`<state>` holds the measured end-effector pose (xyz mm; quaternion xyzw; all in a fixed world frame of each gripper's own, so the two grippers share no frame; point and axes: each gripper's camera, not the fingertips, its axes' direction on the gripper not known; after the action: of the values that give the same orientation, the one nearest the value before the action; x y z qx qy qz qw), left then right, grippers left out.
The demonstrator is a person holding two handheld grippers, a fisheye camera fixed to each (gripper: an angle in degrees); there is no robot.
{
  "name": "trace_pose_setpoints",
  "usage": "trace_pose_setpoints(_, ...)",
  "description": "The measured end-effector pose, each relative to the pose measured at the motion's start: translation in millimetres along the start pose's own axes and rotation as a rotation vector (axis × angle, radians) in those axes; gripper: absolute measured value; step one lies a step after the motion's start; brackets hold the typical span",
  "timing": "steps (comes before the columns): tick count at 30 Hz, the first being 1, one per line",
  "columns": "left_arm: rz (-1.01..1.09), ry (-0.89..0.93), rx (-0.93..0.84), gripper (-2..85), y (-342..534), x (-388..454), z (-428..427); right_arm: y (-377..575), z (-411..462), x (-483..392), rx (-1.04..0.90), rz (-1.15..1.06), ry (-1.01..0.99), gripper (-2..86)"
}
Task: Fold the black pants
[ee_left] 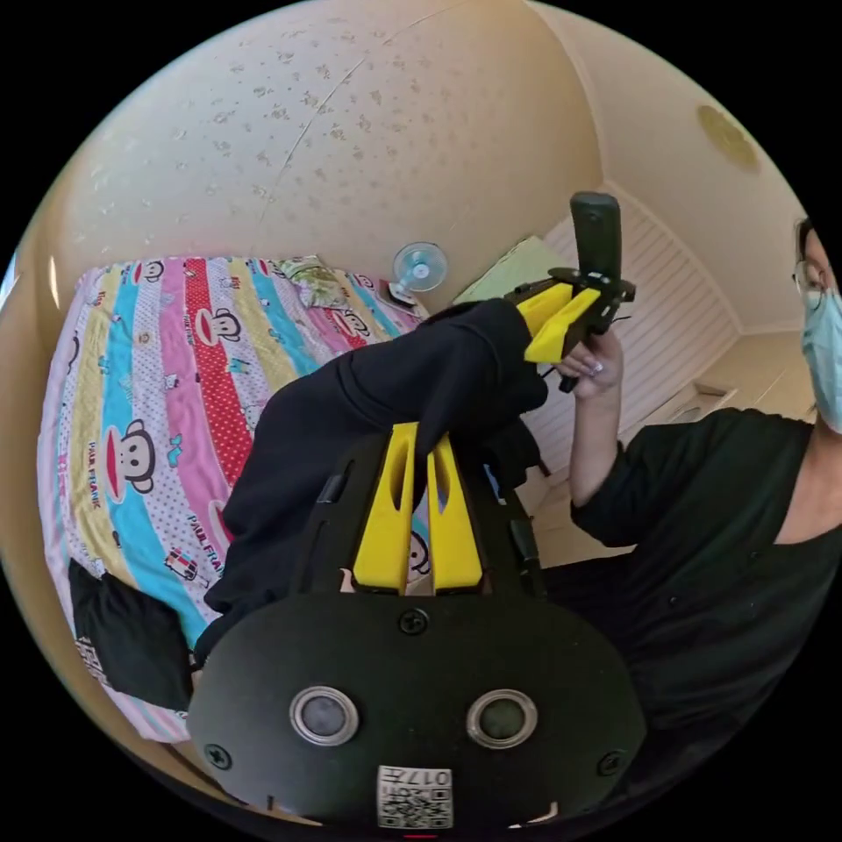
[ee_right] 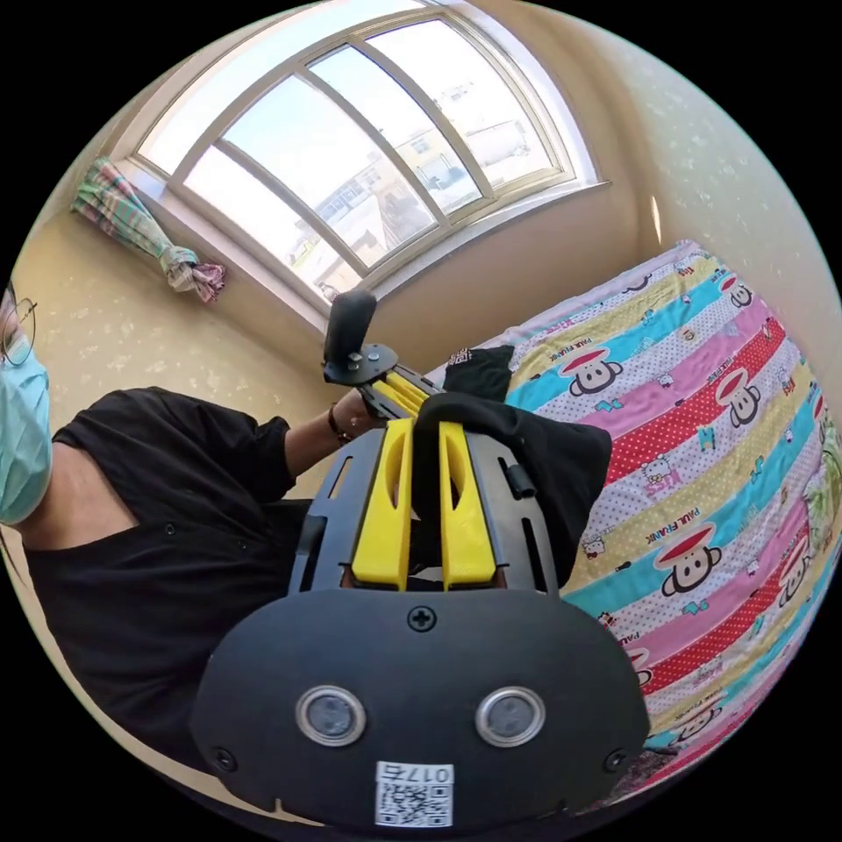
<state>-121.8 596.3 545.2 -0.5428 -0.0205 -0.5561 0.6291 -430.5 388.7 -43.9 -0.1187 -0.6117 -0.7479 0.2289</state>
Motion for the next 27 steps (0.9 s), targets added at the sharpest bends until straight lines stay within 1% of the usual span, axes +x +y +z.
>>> trace_pose_setpoints(2, 0.015, 0.054, 0.022, -0.7, 7, 10, -5, 17, -10, -24, 0.056, -0.009, 0.037, 2.5)
trace_pose_setpoints(4, 0.050, 0.111, 0.032, -0.8, 12, 24, -9, 47, -29, -48, 0.176, -0.029, -0.026, 1.5)
trace_pose_setpoints(6, 0.129, 0.171, 0.076, -0.9, 21, 51, -22, 76, -45, -61, 0.272, -0.017, -0.065, 1.3)
trace_pose_setpoints(11, 0.302, 0.253, 0.204, -0.9, 45, 111, -67, 174, -65, -86, 0.474, 0.072, -0.032, 2.5)
trace_pose_setpoints(13, 0.352, 0.272, 0.221, -0.9, 52, 133, -79, 221, -58, -100, 0.593, 0.034, -0.109, 7.5)
trace_pose_setpoints(16, 0.450, 0.274, 0.232, -0.9, 65, 175, -88, 260, -36, -125, 0.686, 0.042, -0.158, 11.3)
trace_pose_setpoints(18, 0.500, 0.302, 0.250, -0.9, 77, 203, -90, 277, -22, -147, 0.727, 0.032, -0.167, 13.5)
trace_pose_setpoints(22, 0.567, 0.396, 0.264, -0.9, 93, 230, -85, 300, -2, -204, 0.881, -0.029, -0.188, 16.4)
trace_pose_setpoints(27, 0.602, 0.546, 0.285, -0.8, 117, 244, -70, 297, 2, -263, 0.943, -0.151, -0.227, 17.5)
